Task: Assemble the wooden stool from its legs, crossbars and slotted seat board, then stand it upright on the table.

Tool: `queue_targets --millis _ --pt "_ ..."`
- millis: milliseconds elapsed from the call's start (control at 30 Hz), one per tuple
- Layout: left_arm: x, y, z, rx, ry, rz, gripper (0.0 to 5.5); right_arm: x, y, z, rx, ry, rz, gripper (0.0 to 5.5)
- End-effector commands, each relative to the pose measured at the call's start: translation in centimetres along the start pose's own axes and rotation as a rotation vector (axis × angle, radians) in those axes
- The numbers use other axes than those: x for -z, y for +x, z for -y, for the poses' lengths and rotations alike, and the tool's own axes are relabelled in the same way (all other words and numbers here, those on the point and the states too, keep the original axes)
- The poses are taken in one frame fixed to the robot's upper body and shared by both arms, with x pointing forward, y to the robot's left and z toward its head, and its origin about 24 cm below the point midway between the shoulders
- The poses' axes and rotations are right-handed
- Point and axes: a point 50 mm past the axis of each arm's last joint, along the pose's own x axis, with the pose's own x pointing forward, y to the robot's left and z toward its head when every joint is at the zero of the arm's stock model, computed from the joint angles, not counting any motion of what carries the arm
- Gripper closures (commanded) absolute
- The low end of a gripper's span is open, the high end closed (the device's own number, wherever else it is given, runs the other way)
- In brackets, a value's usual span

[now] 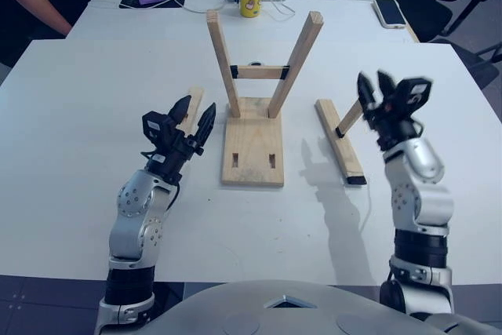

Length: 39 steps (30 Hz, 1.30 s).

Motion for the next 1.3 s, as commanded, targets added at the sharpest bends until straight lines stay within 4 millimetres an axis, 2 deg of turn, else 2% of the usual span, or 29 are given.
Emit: queue_targets --millis 33,100,167,300,400,500,667,733,767,833,900,933,967,1133,1300 --pt "0.8 -0.3 0.4 -0.017 -0.002 -0.025 2.58 -3.7 2.2 0.4 -0.004 0.017 0.104 3.72" --pt "1.1 -0.2 0.6 -0.018 0.0 -0.032 2.58 -4.3 3.3 -0.1 -0.043 0.039 0.118 3.97" --pt "1.1 0.0 0.8 -0.018 0.006 -0.031 2.58 -3.8 4.0 -0.4 -0.074 0.066 0.081 4.32" --pt "1.1 0.5 0.8 -0.017 0.007 -0.026 2.58 -2.7 4.1 -0.5 -0.089 0.072 0.034 4.92" --pt "1.2 0.4 0.7 -0.023 0.003 -0.031 2.58 -3.7 4.3 -0.2 -0.068 0.067 0.101 5.38" --pt "1.4 0.3 0.8 -0.026 0.001 -0.036 2.58 -5.2 4.6 0.1 -0.05 0.041 0.191 5.47" --pt "1.4 0.4 0.8 -0.025 -0.003 -0.036 2.58 -6.0 5.1 -0.1 -0.058 0.042 0.241 5.47" --pt "1.4 0.6 0.8 -0.019 -0.005 -0.037 2.58 -4.8 5.1 0.0 -0.045 0.042 0.187 5.47" --pt "1.4 0.6 0.8 -0.015 -0.008 -0.036 2.58 -3.2 5.0 0.2 -0.024 0.047 0.108 5.47" --pt "1.3 0.8 0.7 -0.009 -0.013 -0.035 2.58 1.1 4.2 0.5 0.007 0.038 -0.106 5.47" --pt "1.1 1.0 0.7 0.001 -0.016 -0.028 2.58 7.1 1.7 0.6 0.033 0.096 -0.397 5.47" --pt "1.0 1.2 0.7 0.007 -0.017 -0.024 2.58 8.7 0.5 0.4 0.032 0.126 -0.474 5.47" --pt "0.9 1.2 0.6 0.009 -0.018 -0.021 2.58 9.5 0.0 0.0 0.012 0.15 -0.512 5.47" --pt "1.0 0.9 0.4 -0.004 -0.021 -0.024 2.58 7.5 1.8 -0.5 -0.029 0.101 -0.428 5.47" --pt "1.0 1.1 0.3 -0.004 -0.015 -0.018 2.58 6.6 2.1 0.0 -0.01 0.068 -0.362 5.47"
